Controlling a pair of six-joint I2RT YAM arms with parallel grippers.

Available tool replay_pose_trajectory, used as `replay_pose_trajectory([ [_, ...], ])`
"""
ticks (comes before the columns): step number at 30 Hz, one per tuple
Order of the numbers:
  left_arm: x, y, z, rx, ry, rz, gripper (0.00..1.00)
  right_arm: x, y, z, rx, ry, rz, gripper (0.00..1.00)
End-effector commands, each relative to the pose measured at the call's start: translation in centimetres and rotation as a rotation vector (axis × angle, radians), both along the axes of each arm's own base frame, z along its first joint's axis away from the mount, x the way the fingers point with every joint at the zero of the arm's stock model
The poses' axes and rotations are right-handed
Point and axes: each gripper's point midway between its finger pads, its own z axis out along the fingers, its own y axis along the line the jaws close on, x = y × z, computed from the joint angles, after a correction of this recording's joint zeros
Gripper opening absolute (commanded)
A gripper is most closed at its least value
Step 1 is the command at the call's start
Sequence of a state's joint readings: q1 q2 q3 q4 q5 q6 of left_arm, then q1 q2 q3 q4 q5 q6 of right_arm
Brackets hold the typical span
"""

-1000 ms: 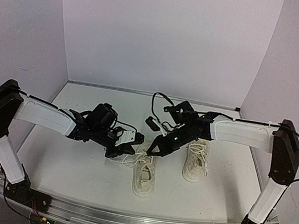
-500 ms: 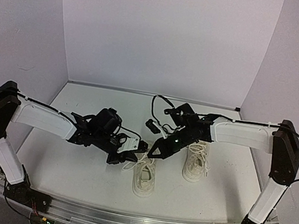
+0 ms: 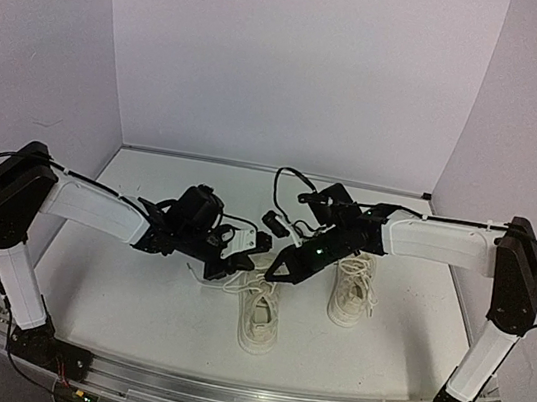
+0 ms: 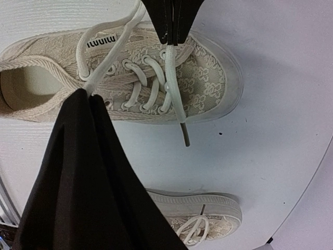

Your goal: Tie the shoes

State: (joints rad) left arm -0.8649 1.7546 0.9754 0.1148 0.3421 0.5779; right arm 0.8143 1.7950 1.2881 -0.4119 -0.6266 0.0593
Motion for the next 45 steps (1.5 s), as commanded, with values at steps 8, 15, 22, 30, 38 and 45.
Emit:
replay_pose_trajectory([
  [8,-5.5,-2.3,2.6,-0.112,0.041,-0.27,0.0,0.3,0.5,1.8,0.05,-0.05,0.01,0.0],
  [15,-8.0,-2.1,3.2,-0.144,0.056,-0.329,0.0,0.4,0.4,1.3,0.04,-0.042,0.006,0.0],
  [22,-8.6,-2.9,3.9,-0.189,0.062,-0.367,0.0,0.2,0.4,0.9,0.035,-0.03,0.01,0.03],
  [30,-9.4,-4.7,3.3,-0.196,0.075,-0.428,0.0,0.3,0.4,0.8,0.033,-0.029,0.005,0.06],
  [38,-10.6,-5.2,3.1,-0.196,0.075,-0.465,0.0,0.4,0.4,0.7,0.029,-0.027,-0.001,0.08],
  [45,-8.6,-4.8,2.9,-0.207,0.064,-0.358,0.0,0.9,-1.9,2.2,0.051,0.001,-0.094,0.42],
])
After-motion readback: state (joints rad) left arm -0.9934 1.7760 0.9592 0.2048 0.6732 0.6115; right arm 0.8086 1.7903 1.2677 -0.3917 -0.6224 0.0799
